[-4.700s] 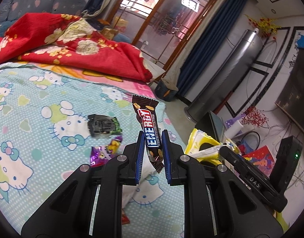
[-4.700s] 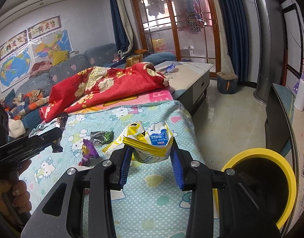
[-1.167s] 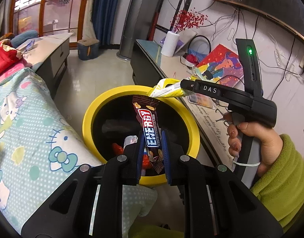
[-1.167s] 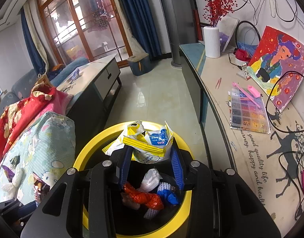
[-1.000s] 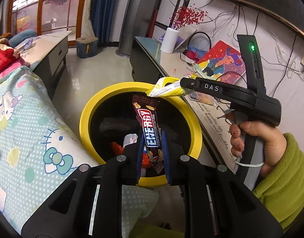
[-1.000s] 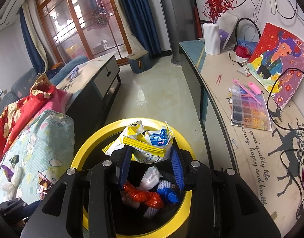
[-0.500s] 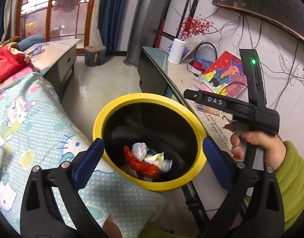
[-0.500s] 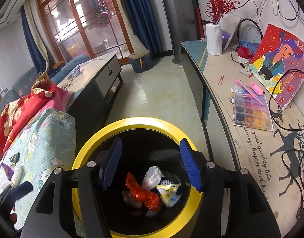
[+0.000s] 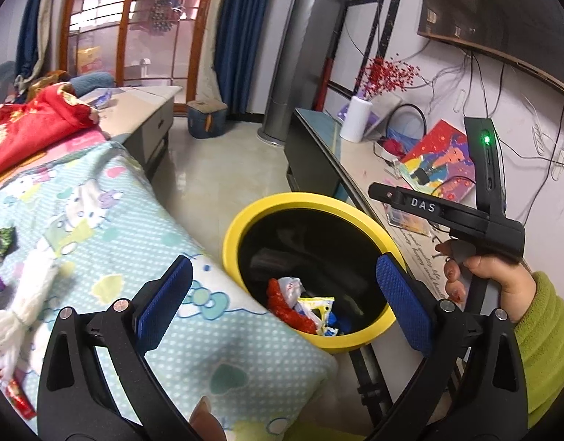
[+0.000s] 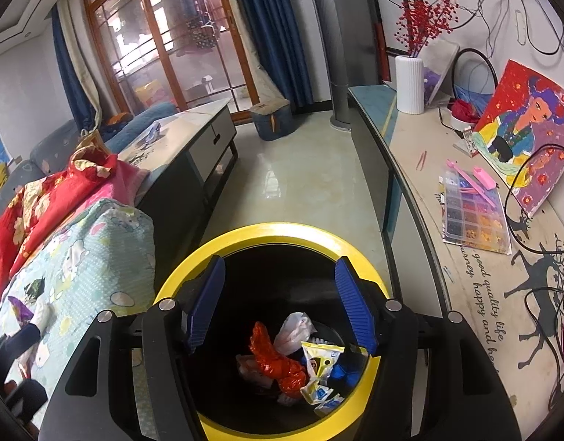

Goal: Collect trash
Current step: 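Move both tools back over the remaining trash on the bed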

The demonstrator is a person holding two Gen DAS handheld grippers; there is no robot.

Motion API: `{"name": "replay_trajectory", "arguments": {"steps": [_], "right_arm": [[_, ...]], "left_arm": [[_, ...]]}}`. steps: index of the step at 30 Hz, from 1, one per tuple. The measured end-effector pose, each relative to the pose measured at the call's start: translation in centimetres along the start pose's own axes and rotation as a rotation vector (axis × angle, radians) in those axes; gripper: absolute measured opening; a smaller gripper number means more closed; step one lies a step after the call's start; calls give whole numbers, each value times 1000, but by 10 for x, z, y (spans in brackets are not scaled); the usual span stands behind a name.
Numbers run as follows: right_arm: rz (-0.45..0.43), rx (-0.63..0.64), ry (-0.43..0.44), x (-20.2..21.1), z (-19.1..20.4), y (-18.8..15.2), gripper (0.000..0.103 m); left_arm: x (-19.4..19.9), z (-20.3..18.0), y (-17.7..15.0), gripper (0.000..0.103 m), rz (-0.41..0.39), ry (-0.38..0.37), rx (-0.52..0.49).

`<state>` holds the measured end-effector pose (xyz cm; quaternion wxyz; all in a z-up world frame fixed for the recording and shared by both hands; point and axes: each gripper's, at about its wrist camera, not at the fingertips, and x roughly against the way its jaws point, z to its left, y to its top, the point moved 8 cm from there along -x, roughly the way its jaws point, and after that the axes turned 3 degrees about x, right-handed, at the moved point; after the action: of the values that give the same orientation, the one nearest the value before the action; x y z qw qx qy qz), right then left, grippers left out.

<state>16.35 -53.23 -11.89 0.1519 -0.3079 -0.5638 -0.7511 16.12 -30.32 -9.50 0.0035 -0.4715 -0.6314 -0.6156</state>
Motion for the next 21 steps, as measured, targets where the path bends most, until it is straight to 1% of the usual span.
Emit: {"name": "replay_trajectory", "arguments": {"steps": [7, 21], "right_arm": [[-16, 45, 31, 9, 26, 3, 60], [-39, 159, 123, 28, 97, 1, 61]], "left_arm": [[23, 22, 6, 92, -48, 53, 33], [68, 69, 13, 92, -133, 132, 132]]}}
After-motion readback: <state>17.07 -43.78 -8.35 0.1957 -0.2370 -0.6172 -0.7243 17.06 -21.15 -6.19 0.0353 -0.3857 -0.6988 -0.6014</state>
